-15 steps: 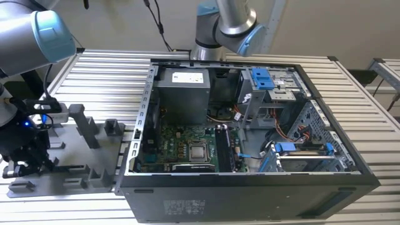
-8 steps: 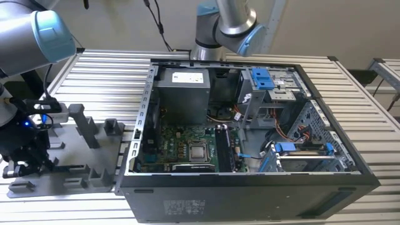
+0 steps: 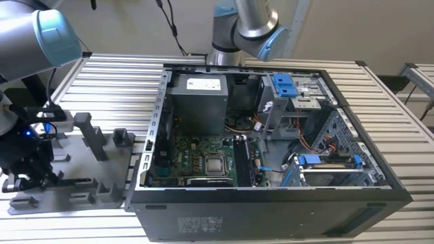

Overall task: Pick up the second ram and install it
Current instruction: 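Pick up the second ram and move it above second insertion slot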

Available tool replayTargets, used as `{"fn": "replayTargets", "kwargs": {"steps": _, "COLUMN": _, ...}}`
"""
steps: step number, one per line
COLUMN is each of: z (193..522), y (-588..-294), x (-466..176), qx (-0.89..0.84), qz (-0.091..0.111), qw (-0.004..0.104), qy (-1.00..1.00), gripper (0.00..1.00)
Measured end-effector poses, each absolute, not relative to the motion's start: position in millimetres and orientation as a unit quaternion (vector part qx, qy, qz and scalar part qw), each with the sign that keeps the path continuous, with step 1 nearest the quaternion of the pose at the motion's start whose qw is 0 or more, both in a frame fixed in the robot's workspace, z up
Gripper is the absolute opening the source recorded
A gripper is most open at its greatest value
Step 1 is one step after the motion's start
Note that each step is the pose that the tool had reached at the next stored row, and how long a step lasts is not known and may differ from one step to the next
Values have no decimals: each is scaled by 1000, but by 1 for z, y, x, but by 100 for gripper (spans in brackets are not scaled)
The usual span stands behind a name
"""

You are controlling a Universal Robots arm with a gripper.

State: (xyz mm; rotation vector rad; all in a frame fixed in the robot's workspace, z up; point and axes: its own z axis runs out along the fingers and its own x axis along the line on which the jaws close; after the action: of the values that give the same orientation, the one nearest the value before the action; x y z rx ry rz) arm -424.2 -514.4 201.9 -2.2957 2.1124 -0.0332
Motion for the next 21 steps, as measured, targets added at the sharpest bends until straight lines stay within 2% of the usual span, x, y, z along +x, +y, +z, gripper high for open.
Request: {"fn": "replayTargets", "kwargs": {"steps": 21, "z": 235, "y": -514, "x": -424, "qx": -736, "qz": -11, "qw": 11, "qy": 677, "gripper": 14}}
